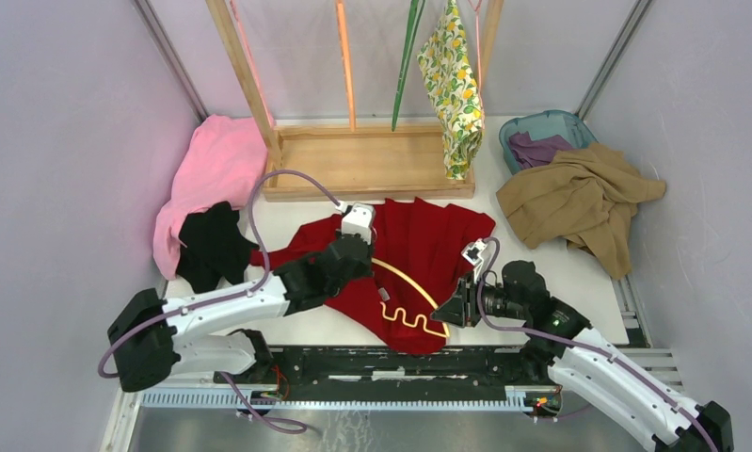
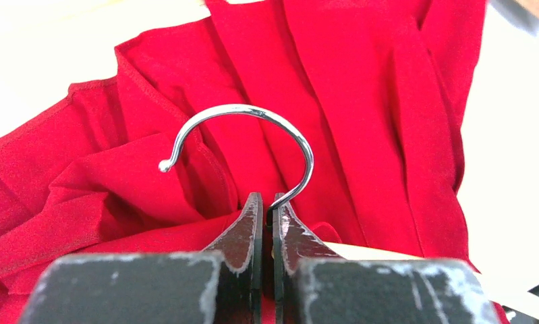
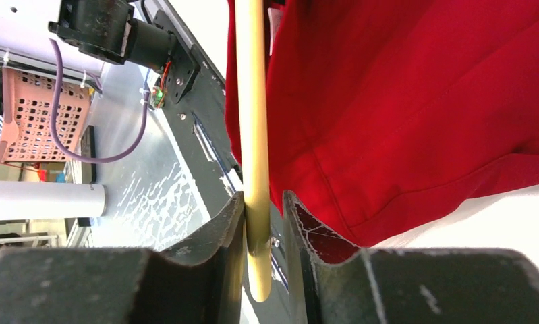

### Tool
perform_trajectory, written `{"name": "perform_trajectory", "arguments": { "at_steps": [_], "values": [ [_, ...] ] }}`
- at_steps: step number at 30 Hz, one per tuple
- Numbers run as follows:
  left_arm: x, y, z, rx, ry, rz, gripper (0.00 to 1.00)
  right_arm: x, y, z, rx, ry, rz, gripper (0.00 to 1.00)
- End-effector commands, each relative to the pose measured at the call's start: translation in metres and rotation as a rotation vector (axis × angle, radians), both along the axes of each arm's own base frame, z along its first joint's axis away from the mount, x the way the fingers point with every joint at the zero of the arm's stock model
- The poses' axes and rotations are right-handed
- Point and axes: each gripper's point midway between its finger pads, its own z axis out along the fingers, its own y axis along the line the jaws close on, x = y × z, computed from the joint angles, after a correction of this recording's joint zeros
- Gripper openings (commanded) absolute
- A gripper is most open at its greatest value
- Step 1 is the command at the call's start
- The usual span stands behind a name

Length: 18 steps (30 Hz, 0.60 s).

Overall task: Place the skirt on the hanger
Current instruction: Hang the skirt on the hanger.

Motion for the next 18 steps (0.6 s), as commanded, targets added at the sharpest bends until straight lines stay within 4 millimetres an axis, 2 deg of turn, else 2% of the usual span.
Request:
{"name": "perform_trajectory", "arguments": {
  "at_steps": [1, 6, 10, 15, 18],
  "values": [
    [-0.012, -0.005, 0.035, -0.127, -0.064, -0.068, 0.03, 0.011, 0.001, 0.013, -0.016, -0.074, -0.016, 0.33],
    [-0.025, 0.007, 0.043, -0.173, -0.101, -0.089, 0.03, 0.009, -0.001, 0.019, -0.005, -0.084, -0.019, 0.41],
    [-0.029, 0.014, 0.044, -0.170, -0.114, -0.093, 0.03, 0.012, -0.009, 0.028, -0.015, -0.117, -0.063, 0.52],
    [-0.032, 0.019, 0.043, -0.176, -0.119, -0.097, 0.03, 0.019, -0.022, 0.043, -0.015, -0.171, -0.152, 0.58],
    [-0.034, 0.022, 0.042, -0.181, -0.125, -0.100, 0.03, 0.030, -0.039, 0.046, -0.063, -0.202, -0.258, 0.60]
  ]
}}
